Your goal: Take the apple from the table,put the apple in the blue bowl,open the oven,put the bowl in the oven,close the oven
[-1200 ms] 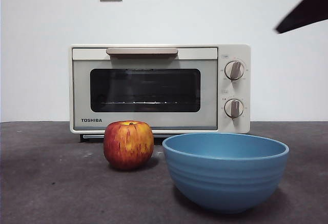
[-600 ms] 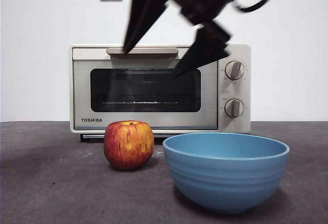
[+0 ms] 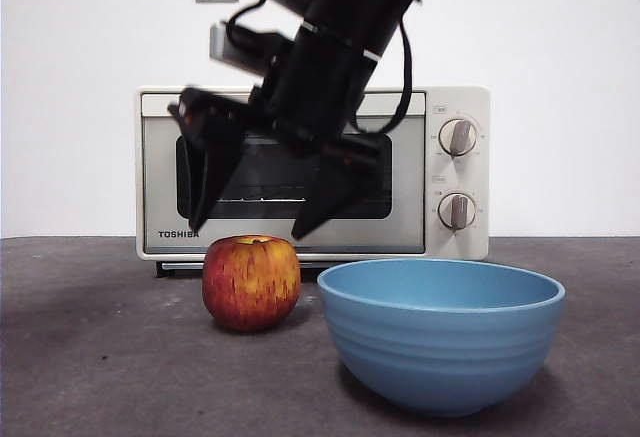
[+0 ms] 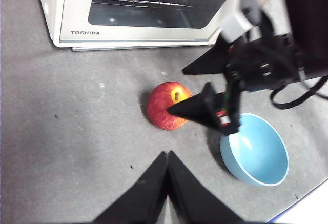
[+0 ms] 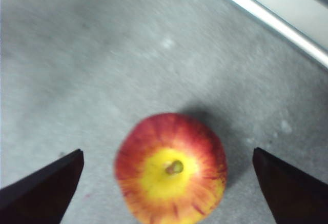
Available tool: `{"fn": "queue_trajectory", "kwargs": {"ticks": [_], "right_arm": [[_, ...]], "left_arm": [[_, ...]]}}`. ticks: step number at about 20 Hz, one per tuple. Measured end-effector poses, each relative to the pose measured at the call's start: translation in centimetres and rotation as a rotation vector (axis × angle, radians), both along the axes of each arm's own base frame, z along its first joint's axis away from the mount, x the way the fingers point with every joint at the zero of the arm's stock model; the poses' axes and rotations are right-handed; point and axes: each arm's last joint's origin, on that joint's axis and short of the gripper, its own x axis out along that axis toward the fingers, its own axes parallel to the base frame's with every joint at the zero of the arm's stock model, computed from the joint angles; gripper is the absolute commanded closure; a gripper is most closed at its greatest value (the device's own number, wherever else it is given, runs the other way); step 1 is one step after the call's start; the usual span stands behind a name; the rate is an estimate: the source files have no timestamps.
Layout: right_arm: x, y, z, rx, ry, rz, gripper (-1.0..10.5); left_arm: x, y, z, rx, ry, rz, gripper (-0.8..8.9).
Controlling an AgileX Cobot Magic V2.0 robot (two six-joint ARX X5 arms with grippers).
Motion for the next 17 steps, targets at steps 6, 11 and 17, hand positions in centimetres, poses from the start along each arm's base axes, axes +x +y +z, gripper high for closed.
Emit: {"fn": "queue_trajectory", "kwargs": {"ticks": [6,11,17], "right_arm": [[0.7,0.7,-3.1,-0.045,0.041,-0.001,3.6],[0.6,0.9,-3.6,-0.06,0.051,-0.024,6.2],[0.5,0.9,-3.4,-0.063,0.082,-0.016,6.5]], "left_arm": [[0.0,0.0,0.0,0.0,0.001,0.0,8.06],[-0.1,0.0,-0.1,0.001,0.015,0.0,8.06],[-0.1,0.0,-0.1,0.001,0.015,0.0,8.06]]}}
